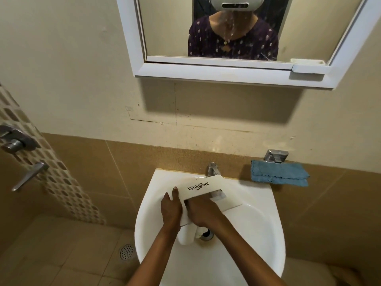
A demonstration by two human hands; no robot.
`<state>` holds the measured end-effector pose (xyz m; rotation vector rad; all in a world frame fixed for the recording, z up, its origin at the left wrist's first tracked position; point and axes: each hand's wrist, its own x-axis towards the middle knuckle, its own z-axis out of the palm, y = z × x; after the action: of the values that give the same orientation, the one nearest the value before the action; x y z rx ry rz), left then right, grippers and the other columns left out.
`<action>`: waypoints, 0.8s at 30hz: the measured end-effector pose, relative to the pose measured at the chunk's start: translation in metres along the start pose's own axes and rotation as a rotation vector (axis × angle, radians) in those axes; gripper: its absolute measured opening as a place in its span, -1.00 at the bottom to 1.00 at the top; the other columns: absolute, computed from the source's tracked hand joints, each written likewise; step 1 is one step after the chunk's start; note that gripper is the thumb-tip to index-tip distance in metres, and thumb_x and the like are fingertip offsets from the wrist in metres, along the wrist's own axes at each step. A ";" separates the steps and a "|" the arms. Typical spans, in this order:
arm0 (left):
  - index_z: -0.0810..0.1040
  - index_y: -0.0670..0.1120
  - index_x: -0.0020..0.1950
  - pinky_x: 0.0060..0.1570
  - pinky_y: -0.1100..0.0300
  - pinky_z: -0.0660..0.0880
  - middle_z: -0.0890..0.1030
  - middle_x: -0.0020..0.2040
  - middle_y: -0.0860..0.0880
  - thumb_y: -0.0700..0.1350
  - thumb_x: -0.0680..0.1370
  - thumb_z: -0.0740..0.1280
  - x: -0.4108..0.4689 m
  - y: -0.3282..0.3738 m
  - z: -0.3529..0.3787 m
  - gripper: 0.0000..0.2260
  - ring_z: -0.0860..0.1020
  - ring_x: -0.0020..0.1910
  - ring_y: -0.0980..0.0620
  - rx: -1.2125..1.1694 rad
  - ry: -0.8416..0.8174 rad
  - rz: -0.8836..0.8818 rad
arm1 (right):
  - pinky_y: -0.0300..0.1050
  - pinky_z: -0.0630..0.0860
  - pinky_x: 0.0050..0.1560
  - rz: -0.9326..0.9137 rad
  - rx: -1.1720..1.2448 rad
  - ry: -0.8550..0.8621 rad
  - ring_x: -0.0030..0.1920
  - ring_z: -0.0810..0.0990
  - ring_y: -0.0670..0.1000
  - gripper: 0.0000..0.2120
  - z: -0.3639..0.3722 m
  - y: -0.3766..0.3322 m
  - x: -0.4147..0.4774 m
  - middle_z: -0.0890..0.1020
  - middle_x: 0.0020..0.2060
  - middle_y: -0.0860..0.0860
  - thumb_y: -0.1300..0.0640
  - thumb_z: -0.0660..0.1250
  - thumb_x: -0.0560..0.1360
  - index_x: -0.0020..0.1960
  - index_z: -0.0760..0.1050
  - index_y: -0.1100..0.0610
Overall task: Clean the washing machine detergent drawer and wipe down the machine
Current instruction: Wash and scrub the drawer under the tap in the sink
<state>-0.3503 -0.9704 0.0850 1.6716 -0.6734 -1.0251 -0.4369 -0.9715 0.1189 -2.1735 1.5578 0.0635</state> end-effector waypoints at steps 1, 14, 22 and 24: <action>0.47 -0.17 0.27 0.27 -0.04 0.39 0.55 0.22 -0.16 -0.03 0.63 0.12 0.001 -0.001 -0.001 -0.68 0.51 0.19 -0.16 0.004 0.007 -0.002 | 0.01 0.50 0.16 -0.010 0.050 -0.040 0.13 0.55 0.13 -0.71 0.000 0.002 0.002 0.57 0.17 0.14 0.15 0.10 0.59 0.22 0.47 0.19; 0.47 -0.18 0.26 0.23 0.04 0.38 0.55 0.20 -0.18 -0.03 0.63 0.12 -0.001 -0.004 0.004 -0.68 0.50 0.19 -0.16 -0.006 0.004 0.009 | -0.06 0.39 0.23 0.008 0.040 -0.096 0.24 0.48 0.13 -0.68 -0.012 0.034 -0.002 0.49 0.27 0.14 0.23 0.07 0.60 0.30 0.42 0.17; 0.44 -0.13 0.30 0.22 -0.16 0.43 0.54 0.21 -0.18 0.06 0.61 0.13 0.013 -0.007 -0.009 -0.62 0.51 0.16 -0.20 -0.041 0.033 -0.088 | -0.29 0.49 -0.07 0.047 1.189 0.524 -0.23 0.60 -0.17 -0.72 -0.028 0.074 -0.006 0.66 -0.22 -0.03 0.40 0.25 0.49 -0.12 0.62 0.07; 0.41 -0.15 0.34 0.22 -0.16 0.43 0.52 0.23 -0.19 0.07 0.61 0.13 0.015 -0.007 -0.015 -0.60 0.49 0.18 -0.22 -0.040 0.044 -0.113 | -0.28 0.48 -0.25 0.324 1.587 0.671 -0.33 0.51 -0.05 -0.78 -0.027 0.087 0.005 0.57 -0.33 0.02 0.37 0.21 0.53 -0.14 0.56 0.15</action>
<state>-0.3303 -0.9738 0.0754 1.7079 -0.5318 -1.0709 -0.5198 -1.0082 0.1125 -0.6480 1.3358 -1.3832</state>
